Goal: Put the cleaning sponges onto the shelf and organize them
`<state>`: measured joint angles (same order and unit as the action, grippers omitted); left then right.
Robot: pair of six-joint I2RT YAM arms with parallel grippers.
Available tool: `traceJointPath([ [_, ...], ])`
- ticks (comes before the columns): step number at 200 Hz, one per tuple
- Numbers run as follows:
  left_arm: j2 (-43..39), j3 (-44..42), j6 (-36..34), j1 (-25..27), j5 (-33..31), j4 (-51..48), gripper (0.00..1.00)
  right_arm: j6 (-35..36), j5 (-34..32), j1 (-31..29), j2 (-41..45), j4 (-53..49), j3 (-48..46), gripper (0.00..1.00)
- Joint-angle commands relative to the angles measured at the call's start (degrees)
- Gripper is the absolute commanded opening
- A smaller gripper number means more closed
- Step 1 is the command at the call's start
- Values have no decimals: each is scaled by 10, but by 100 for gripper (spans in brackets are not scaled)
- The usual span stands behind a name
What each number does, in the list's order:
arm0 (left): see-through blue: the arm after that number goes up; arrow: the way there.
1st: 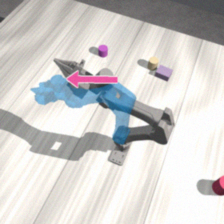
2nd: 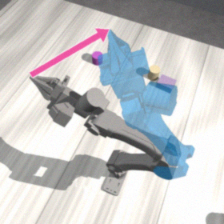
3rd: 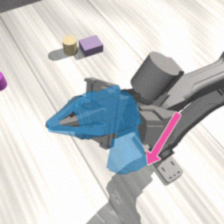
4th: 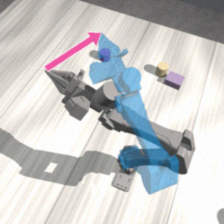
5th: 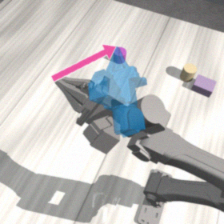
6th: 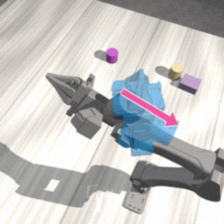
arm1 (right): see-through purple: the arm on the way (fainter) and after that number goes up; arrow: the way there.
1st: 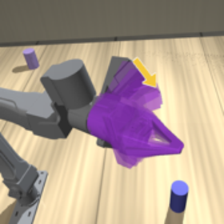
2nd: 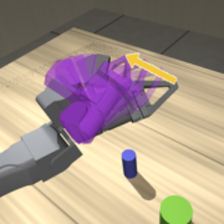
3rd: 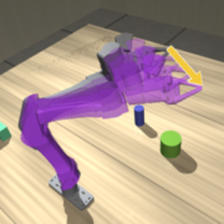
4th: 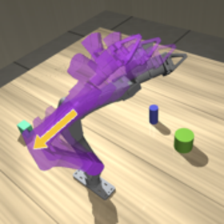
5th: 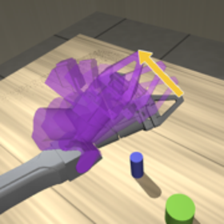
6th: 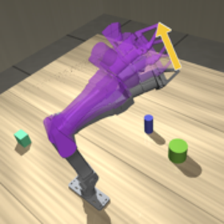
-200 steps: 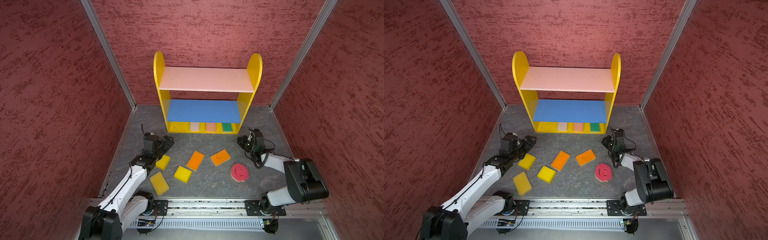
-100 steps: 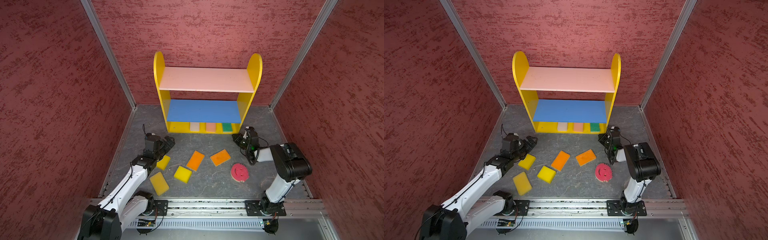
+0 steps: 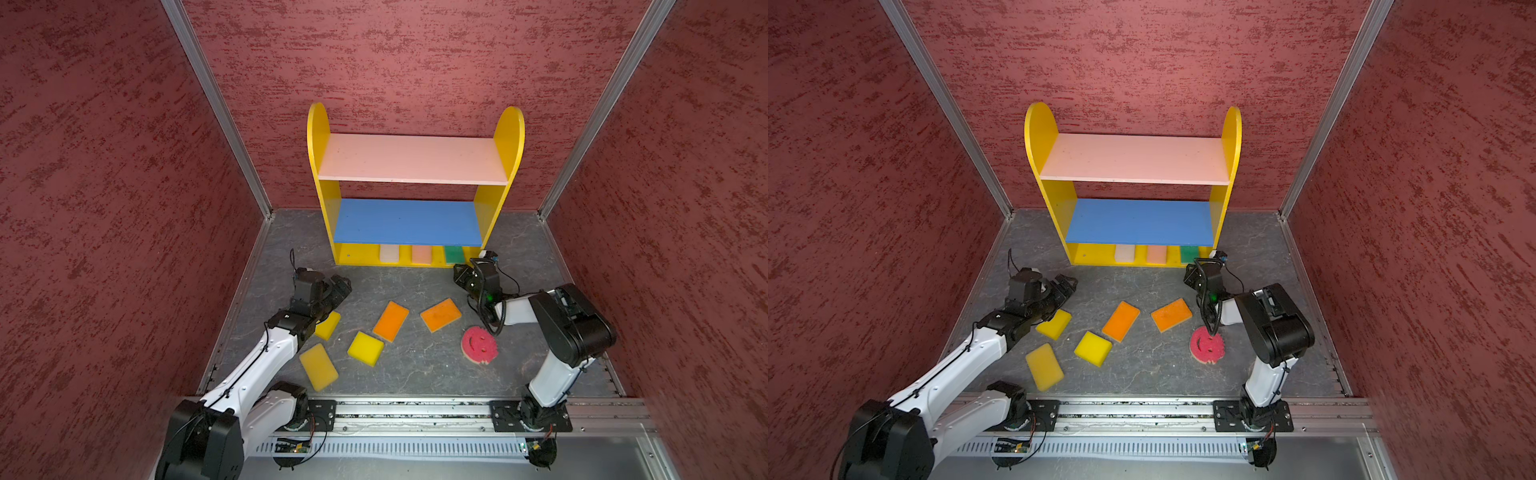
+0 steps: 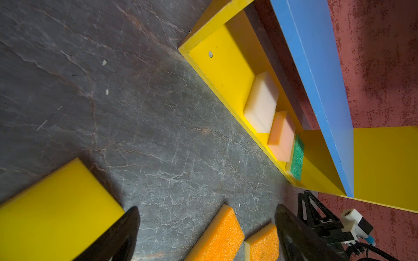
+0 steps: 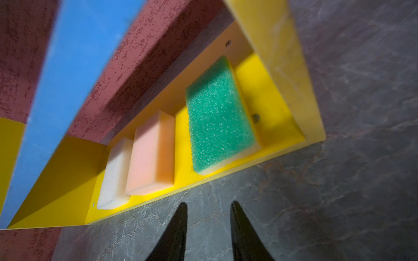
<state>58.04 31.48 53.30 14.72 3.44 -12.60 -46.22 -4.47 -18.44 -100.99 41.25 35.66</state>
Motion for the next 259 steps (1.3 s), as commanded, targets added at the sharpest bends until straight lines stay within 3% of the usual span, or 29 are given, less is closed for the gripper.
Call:
traceJointPath([
  [1, 0, -7, -2, 3, 4, 11, 92, 9, -64, -5, -1, 4, 11, 35],
  [68, -3, -23, 3, 3, 7, 23, 94, -34, -105, -7, -21, 2, 32, 37],
  [123, 11, -35, 6, 2, 17, 44, 95, -103, -73, 10, -25, 17, 33, 39],
  [210, 21, -52, 12, -5, 26, 71, 95, -158, -28, 40, -63, 60, 28, 35],
  [259, 21, -61, 15, -9, 28, 76, 95, -162, -22, 42, -73, 74, 37, 27],
])
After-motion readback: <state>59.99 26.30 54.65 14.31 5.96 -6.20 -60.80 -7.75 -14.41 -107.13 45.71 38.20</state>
